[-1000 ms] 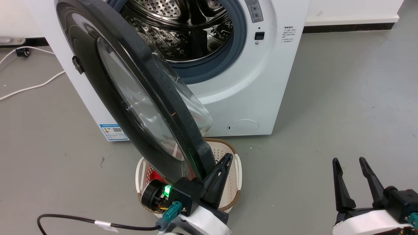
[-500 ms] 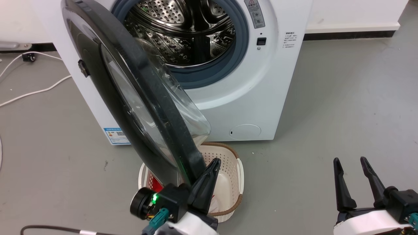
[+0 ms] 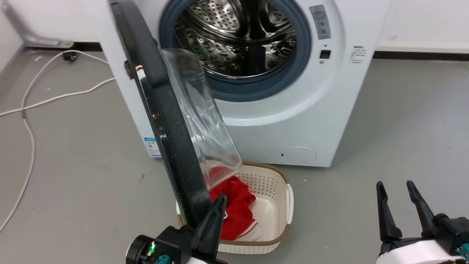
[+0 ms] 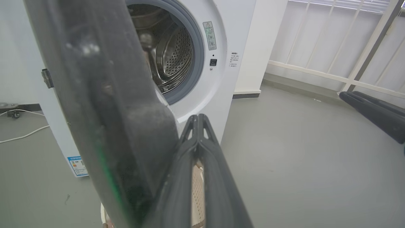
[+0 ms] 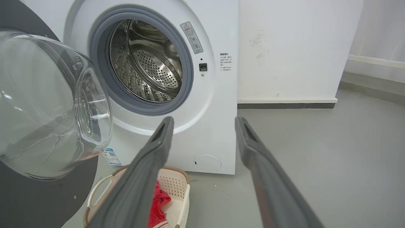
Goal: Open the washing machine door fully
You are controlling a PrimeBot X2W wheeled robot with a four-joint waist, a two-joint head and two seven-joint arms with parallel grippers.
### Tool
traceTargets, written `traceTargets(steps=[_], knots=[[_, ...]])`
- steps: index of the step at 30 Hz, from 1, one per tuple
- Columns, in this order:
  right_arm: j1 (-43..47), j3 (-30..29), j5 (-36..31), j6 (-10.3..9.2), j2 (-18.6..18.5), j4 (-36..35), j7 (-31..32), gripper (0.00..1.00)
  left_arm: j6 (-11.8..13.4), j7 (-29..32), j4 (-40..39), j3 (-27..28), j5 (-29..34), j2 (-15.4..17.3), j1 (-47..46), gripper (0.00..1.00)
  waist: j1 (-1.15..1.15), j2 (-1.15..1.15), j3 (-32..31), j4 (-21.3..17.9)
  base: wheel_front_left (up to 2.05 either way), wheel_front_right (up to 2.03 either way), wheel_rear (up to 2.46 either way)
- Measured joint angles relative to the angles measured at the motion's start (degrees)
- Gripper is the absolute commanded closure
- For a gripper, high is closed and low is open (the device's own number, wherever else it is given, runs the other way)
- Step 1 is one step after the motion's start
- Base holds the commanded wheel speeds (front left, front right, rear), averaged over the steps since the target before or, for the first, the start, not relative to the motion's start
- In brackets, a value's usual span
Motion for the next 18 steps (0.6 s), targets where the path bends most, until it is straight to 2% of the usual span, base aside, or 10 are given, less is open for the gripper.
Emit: traceTargets(steps=[11,18], knots=[[0.54,-0.01,0.11,0.0,0.01,-0.77,0.45,0.0,2.88,0.74,-3.76,1.56,-0.11,1.29,3.74,1.0,0.0,0.0,-0.78,7.24,0.0,0.0,0.0],[0.57,0.15,0.0,0.0,0.02,-1.34,0.64,0.0,3.83,-0.75,-3.83,4.95,-2.43,1.98,4.66,1.0,0.0,0.0,-0.77,11.91,0.0,0.0,0.0]])
